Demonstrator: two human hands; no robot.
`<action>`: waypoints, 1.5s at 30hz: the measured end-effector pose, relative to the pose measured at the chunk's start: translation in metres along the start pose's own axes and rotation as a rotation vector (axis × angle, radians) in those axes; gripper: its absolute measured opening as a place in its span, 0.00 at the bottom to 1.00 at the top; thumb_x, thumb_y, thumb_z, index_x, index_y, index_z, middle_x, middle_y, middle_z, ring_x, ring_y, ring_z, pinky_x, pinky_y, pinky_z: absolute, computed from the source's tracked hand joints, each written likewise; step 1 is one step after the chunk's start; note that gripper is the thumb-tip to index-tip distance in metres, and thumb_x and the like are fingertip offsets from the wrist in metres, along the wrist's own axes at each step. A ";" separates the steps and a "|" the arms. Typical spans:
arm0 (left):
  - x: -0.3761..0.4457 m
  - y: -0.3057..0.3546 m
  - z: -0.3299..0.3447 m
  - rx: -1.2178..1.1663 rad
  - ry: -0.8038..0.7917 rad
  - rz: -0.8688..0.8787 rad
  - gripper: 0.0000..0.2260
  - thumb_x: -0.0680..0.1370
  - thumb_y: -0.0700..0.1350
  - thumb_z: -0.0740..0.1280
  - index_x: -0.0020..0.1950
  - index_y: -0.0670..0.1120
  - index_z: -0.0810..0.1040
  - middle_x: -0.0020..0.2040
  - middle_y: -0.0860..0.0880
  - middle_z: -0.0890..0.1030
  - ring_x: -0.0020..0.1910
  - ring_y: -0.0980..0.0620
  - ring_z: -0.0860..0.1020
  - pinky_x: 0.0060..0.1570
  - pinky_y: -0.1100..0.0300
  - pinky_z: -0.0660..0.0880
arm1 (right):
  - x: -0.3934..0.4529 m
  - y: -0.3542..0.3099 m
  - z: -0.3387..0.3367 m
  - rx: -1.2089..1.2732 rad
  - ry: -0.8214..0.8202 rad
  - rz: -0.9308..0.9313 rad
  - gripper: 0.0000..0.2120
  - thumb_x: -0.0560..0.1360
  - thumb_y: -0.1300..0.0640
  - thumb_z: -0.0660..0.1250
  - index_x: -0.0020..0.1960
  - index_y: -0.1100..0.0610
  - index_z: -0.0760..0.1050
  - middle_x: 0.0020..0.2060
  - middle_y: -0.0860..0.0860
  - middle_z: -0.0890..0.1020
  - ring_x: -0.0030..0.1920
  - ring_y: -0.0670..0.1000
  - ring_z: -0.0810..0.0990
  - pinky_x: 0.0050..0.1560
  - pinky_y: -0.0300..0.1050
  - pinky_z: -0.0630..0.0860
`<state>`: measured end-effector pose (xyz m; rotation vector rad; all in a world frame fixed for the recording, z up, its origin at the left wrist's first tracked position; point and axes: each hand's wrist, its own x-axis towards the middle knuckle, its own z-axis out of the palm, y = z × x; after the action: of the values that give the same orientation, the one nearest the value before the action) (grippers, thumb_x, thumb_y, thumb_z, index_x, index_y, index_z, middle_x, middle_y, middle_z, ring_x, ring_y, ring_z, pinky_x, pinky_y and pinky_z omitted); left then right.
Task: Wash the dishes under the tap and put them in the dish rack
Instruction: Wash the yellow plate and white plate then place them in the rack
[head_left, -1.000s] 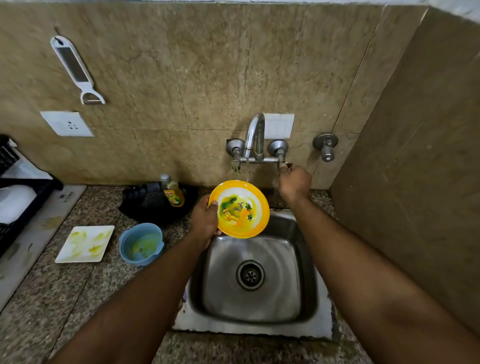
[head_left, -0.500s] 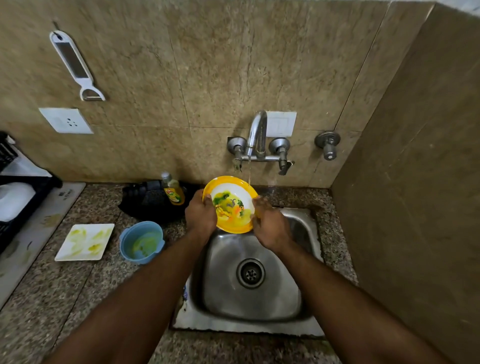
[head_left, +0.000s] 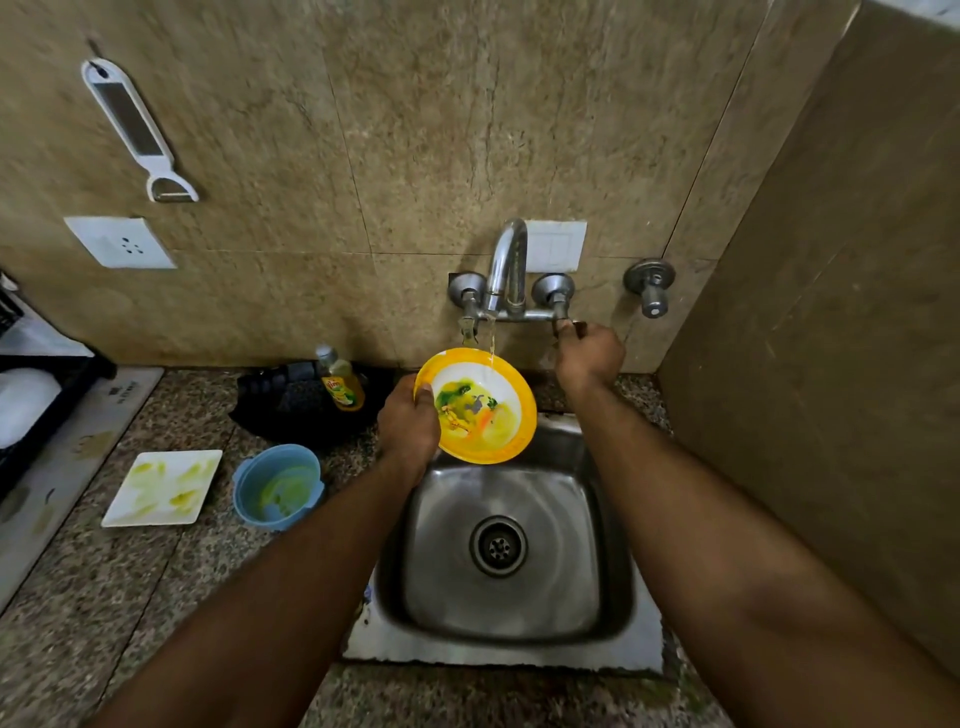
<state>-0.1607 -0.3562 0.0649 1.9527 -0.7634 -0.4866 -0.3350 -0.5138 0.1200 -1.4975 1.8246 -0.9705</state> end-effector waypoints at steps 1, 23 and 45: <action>0.000 -0.001 0.000 -0.003 -0.001 -0.002 0.24 0.75 0.66 0.54 0.61 0.55 0.78 0.54 0.47 0.84 0.52 0.40 0.83 0.51 0.39 0.82 | 0.000 0.002 0.000 0.018 0.001 -0.012 0.17 0.80 0.48 0.68 0.53 0.61 0.85 0.47 0.60 0.87 0.49 0.61 0.84 0.42 0.41 0.67; -0.001 -0.006 -0.016 0.102 -0.125 0.079 0.21 0.78 0.59 0.57 0.58 0.48 0.81 0.51 0.43 0.84 0.48 0.38 0.83 0.45 0.37 0.82 | -0.077 0.049 0.016 0.074 -0.551 0.338 0.25 0.80 0.38 0.65 0.45 0.61 0.80 0.31 0.61 0.80 0.21 0.57 0.77 0.20 0.42 0.72; 0.009 -0.016 -0.024 -0.112 -0.254 -0.197 0.12 0.81 0.38 0.68 0.64 0.38 0.80 0.57 0.39 0.83 0.54 0.41 0.80 0.54 0.49 0.77 | -0.084 0.043 0.029 0.410 -0.783 0.328 0.14 0.85 0.64 0.58 0.68 0.58 0.76 0.58 0.60 0.82 0.56 0.63 0.82 0.58 0.63 0.79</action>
<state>-0.1345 -0.3415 0.0615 1.8909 -0.6868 -0.8907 -0.3184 -0.4319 0.0671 -1.0574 1.1575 -0.4518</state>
